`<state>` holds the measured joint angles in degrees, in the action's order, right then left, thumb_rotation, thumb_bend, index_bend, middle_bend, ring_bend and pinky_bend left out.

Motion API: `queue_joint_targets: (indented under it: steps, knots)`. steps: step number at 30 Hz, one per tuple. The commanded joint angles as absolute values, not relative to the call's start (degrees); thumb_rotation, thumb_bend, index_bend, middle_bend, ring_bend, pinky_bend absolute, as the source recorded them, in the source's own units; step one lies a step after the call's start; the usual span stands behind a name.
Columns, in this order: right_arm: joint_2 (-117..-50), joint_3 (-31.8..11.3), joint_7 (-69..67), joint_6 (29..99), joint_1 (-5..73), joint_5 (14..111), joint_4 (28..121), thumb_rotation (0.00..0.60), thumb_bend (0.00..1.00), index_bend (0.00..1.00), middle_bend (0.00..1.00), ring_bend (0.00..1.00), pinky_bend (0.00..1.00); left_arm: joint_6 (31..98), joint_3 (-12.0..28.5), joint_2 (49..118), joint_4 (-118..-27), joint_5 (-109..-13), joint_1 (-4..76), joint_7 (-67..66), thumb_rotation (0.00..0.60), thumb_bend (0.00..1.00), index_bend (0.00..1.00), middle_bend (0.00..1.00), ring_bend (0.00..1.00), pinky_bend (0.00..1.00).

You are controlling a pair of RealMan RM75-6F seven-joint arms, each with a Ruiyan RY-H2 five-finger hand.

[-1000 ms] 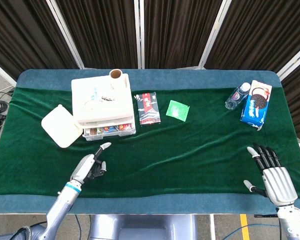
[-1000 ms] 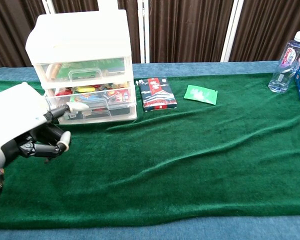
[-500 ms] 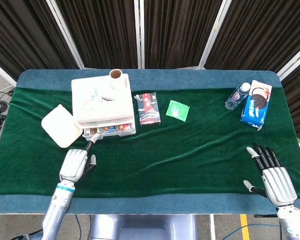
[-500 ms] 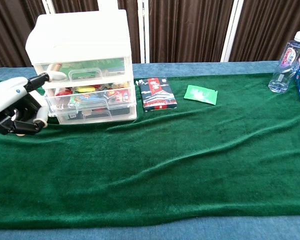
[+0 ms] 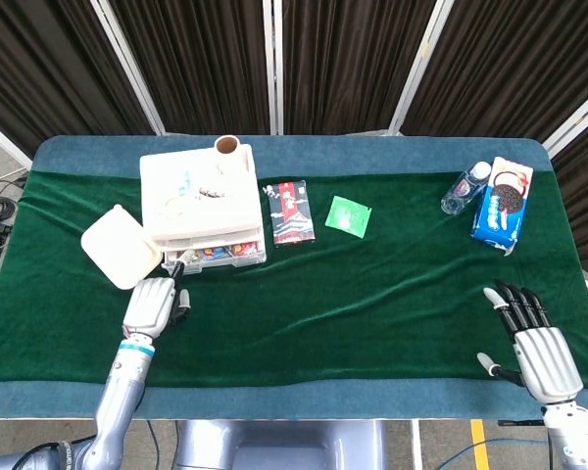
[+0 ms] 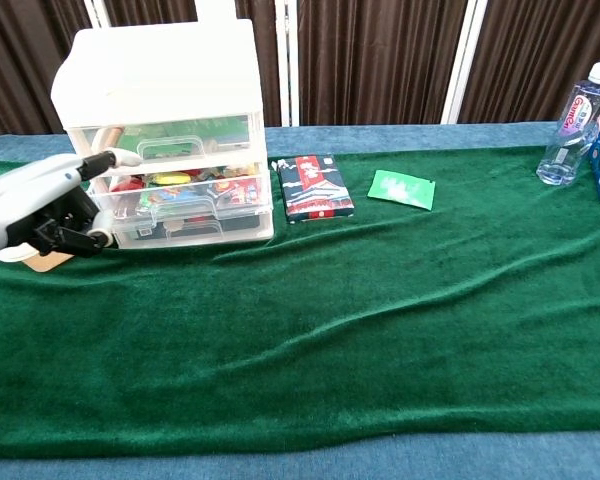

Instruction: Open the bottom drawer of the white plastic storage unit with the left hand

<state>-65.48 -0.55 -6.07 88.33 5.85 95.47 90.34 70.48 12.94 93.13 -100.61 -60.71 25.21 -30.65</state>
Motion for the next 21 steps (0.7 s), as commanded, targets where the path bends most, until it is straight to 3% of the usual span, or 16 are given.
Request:
queue_joint_targets:
  steps: [1,14,21]
  knots:
    - [-65.4,-0.6,-6.2,88.4,5.8,95.4,90.4,0.6,0.09,0.03,0.0,0.0,0.0,69.7,13.3,93.8,-99.9,-59.2,26.1,-30.7,0.6,0.76,0.01,0.86,0.76,0.72]
    - [-65.3,-0.6,-6.5,88.4,5.8,95.5,90.3,0.6,0.09,0.03,0.0,0.0,0.0,68.2,14.4,95.8,-97.7,-53.3,29.2,-31.1,0.6,0.76,0.05,0.86,0.76,0.72]
    - [-65.3,-0.6,-6.5,88.5,5.8,95.6,90.4,0.6,0.09,0.03,0.0,0.0,0.0,68.6,13.8,95.3,-99.5,-53.8,29.4,-29.5,0.6,0.76,0.22,0.86,0.76,0.72]
